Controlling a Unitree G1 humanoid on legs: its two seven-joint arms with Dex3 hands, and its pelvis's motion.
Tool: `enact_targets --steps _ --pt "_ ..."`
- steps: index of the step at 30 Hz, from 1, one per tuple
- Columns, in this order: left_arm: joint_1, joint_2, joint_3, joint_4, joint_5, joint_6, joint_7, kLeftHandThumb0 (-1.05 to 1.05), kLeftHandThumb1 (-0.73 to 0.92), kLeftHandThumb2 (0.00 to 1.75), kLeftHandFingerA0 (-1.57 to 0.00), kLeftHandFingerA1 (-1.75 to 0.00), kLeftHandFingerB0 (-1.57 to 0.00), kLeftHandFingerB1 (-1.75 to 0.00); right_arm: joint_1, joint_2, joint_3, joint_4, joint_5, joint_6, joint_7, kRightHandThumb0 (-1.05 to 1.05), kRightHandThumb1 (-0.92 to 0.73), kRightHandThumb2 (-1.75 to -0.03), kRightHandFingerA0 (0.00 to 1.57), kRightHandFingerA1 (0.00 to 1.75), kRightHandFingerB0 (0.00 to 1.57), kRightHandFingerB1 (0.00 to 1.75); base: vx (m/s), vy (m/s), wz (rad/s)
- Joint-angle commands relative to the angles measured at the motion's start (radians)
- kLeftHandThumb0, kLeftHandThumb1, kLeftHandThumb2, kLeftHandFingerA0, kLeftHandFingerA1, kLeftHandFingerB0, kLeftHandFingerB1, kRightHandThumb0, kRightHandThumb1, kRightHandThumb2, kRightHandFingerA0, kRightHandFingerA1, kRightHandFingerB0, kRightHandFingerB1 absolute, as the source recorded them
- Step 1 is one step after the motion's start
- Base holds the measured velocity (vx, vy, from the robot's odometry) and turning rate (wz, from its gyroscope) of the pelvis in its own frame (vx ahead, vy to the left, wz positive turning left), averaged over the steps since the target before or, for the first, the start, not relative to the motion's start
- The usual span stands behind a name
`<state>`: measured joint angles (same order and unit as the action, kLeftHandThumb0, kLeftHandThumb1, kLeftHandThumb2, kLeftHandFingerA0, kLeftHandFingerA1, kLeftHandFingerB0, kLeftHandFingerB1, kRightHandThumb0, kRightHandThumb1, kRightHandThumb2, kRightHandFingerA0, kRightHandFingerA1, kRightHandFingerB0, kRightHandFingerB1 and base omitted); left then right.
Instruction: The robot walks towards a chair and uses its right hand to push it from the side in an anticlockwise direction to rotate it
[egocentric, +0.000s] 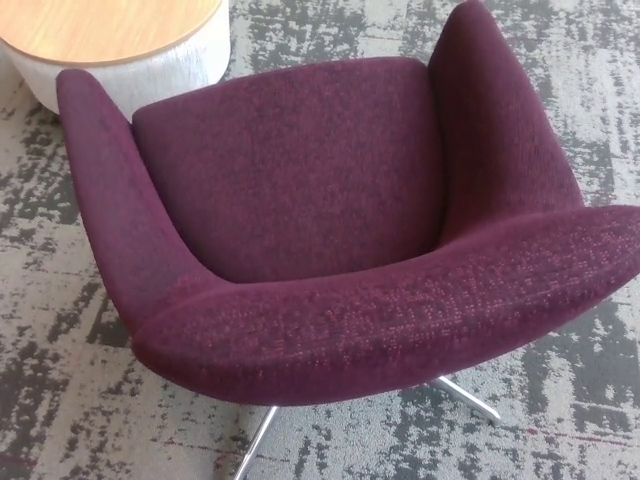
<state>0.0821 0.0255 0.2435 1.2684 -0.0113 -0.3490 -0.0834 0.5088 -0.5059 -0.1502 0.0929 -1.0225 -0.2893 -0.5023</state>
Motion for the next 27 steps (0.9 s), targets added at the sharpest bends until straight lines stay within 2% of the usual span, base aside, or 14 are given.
enact_targets --steps 1,2,4,5,6,8,9,11,12,15,16,20,21,27 --pt "-0.007 -0.004 0.014 -0.007 -0.02 -0.063 0.05 -1.05 0.34 1.13 -1.52 -1.59 -0.39 -1.09 0.431 0.279 -0.189 -0.062 0.346 0.088 0.003 -0.78 -0.7 -1.05 0.02 0.38 0.04 0.2 0.0 0.0 0.0" --pt "-0.016 -0.004 0.021 -0.012 -0.03 -0.052 0.042 -1.05 0.37 0.98 -1.57 -1.75 -0.29 -1.5 0.408 0.294 -0.164 -0.01 0.317 0.084 -0.023 -0.77 -0.72 -1.08 0.03 0.38 0.06 0.25 0.0 0.0 0.0" --pt "-0.031 -0.003 0.033 -0.018 -0.044 -0.035 0.03 -1.05 0.37 0.98 -1.57 -1.75 -0.29 -1.5 0.374 0.315 -0.127 0.069 0.274 0.077 -0.062 -0.77 -0.72 -1.08 0.03 0.38 0.06 0.25 0.0 0.0 0.0" --pt "-0.029 0.001 0.025 -0.017 -0.032 -0.042 0.031 -1.05 0.42 0.93 -1.57 -1.75 -0.22 -1.5 0.335 0.311 -0.101 0.151 0.248 0.073 -0.078 -0.74 -0.73 -1.06 0.04 0.42 0.06 0.26 0.0 0.0 0.0" --pt "-0.03 0.004 0.023 -0.016 -0.028 -0.041 0.031 -1.05 0.4 0.95 -1.57 -1.75 -0.28 -1.47 0.307 0.311 -0.084 0.202 0.23 0.069 -0.088 -0.7 -0.9 -0.68 0.11 0.35 0.1 0.21 0.0 0.0 0.0" --pt "-0.037 0.006 0.029 -0.014 -0.032 -0.034 0.032 -1.05 0.38 0.96 -1.57 -1.75 -0.29 -1.48 0.275 0.31 -0.065 0.259 0.237 0.043 -0.083 -0.69 -0.88 -0.68 0.12 0.33 0.11 0.21 0.01 0.008 -0.04" --pt "-0.04 0.007 0.027 -0.012 -0.029 -0.031 0.037 -1.05 0.39 0.97 -1.57 -1.75 -0.28 -1.47 0.251 0.307 -0.053 0.305 0.244 0.021 -0.093 -0.34 -0.56 -1.1 0.01 0.49 0.0 0.48 0.0 0.0 0.0" --pt "-0.042 0.009 0.022 -0.01 -0.022 -0.028 0.042 -1.05 0.39 0.97 -1.57 -1.75 -0.28 -1.47 0.221 0.298 -0.037 0.365 0.249 -0.002 -0.122 -0.34 -0.56 -1.1 0.01 0.49 0.0 0.48 0.0 0.0 0.0" --pt "-0.046 0.01 0.006 -0.006 -0.003 -0.029 0.055 -1.05 0.41 0.96 -1.57 -1.75 -0.26 -1.45 0.157 0.288 0.0 0.476 0.266 -0.083 -0.127 -0.57 -0.83 -0.65 0.22 0.34 0.17 0.26 0.0 0.0 0.0" --pt "-0.05 0.012 -0.028 0.002 0.03 -0.03 0.082 -1.05 0.43 0.89 -1.57 -1.74 -0.23 -1.49 0.065 0.283 0.051 0.628 0.288 -0.142 -0.112 -0.55 -0.82 -0.67 0.22 0.32 0.16 0.27 0.0 0.0 0.0" --pt "-0.05 0.012 -0.034 0.004 0.034 -0.025 0.091 -1.05 0.33 1.14 -1.57 -1.74 -0.4 -1.17 0.051 0.279 0.06 0.657 0.29 -0.153 -0.115 -0.52 -0.8 -0.65 0.22 0.32 0.16 0.27 0.0 0.0 0.0" --pt "-0.052 0.014 -0.05 0.007 0.033 -0.019 0.107 -1.05 0.33 1.14 -1.57 -1.74 -0.4 -1.17 0.011 0.262 0.095 0.741 0.306 -0.187 -0.142 -0.52 -0.8 -0.65 0.22 0.32 0.16 0.27 0.0 0.0 0.0" --pt "-0.063 0.006 -0.083 0.021 0.066 0.008 0.148 -1.05 0.43 0.97 -1.11 -1.75 -0.24 -1.47 -0.072 0.296 0.062 0.894 0.433 -0.197 0.082 -0.42 -0.75 -0.64 0.19 0.36 0.15 0.27 0.0 0.0 0.0" --pt "-0.064 0.006 -0.114 0.027 0.072 0.014 0.176 -1.05 0.43 0.98 -1.1 -1.75 -0.22 -1.48 -0.114 0.297 0.061 1.005 0.485 -0.248 0.124 -0.41 -0.74 -0.63 0.22 0.36 0.18 0.27 0.0 0.0 0.0"
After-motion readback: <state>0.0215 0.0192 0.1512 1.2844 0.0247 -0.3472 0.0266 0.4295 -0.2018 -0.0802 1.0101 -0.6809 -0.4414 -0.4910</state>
